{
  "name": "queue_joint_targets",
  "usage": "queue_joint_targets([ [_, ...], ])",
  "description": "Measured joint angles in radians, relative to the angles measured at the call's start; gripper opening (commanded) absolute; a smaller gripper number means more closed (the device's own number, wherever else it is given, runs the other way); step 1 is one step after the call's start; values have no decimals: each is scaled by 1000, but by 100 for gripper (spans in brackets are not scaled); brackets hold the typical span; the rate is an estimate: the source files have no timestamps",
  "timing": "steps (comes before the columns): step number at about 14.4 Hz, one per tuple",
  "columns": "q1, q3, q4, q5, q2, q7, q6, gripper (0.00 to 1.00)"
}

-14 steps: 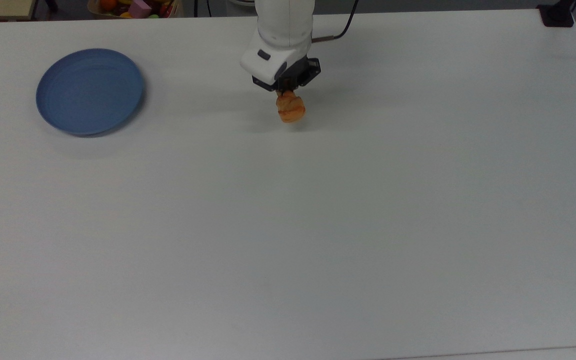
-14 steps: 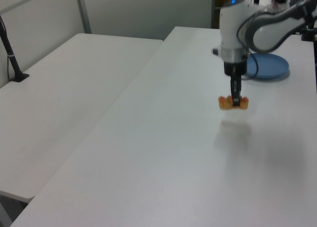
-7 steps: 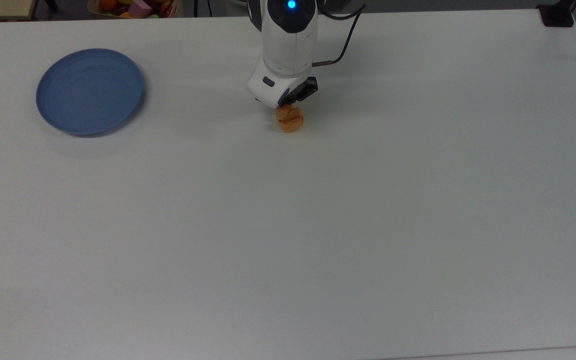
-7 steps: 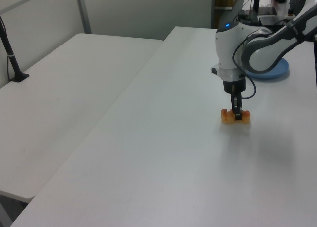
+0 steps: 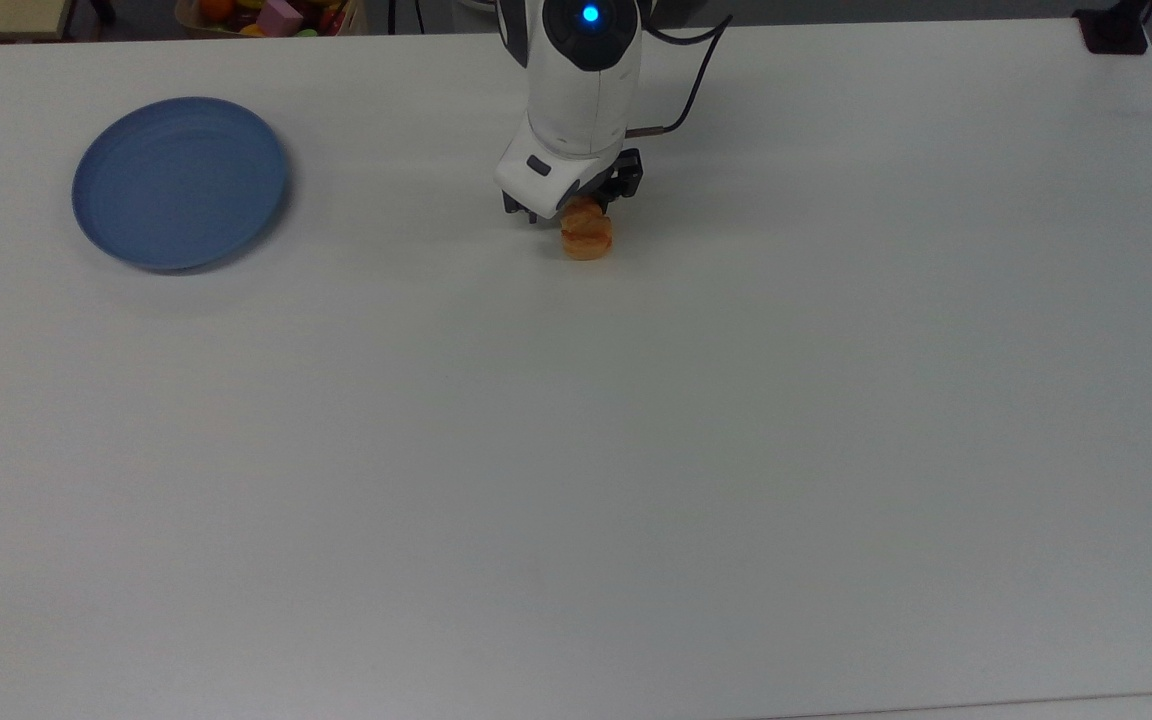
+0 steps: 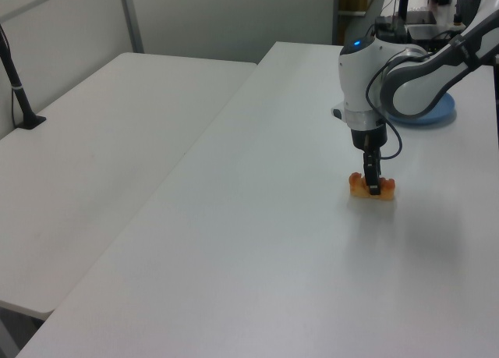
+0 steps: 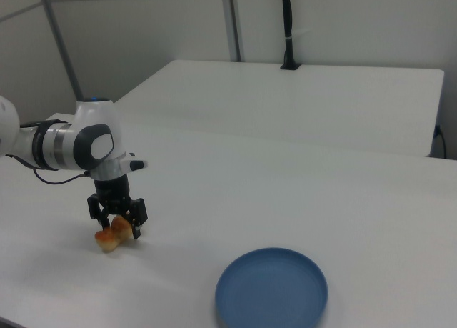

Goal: Put the bread on the table

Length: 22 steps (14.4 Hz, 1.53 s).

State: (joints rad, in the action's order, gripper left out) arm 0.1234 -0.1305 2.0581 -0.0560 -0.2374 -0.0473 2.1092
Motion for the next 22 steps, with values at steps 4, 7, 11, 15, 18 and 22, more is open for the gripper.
queue_joint_targets([
  [4, 0, 0, -33, 0, 28, -1, -47, 100],
  [7, -3, 0, -82, 0, 69, -3, -115, 100],
  [11, -30, 0, -181, 20, 123, -14, -233, 100],
  [15, -65, 19, -322, 33, 169, -14, -402, 100],
  [18, -70, 76, -380, 33, 198, -14, -475, 100],
  [22, -71, 196, -393, 33, 215, 2, -488, 100],
])
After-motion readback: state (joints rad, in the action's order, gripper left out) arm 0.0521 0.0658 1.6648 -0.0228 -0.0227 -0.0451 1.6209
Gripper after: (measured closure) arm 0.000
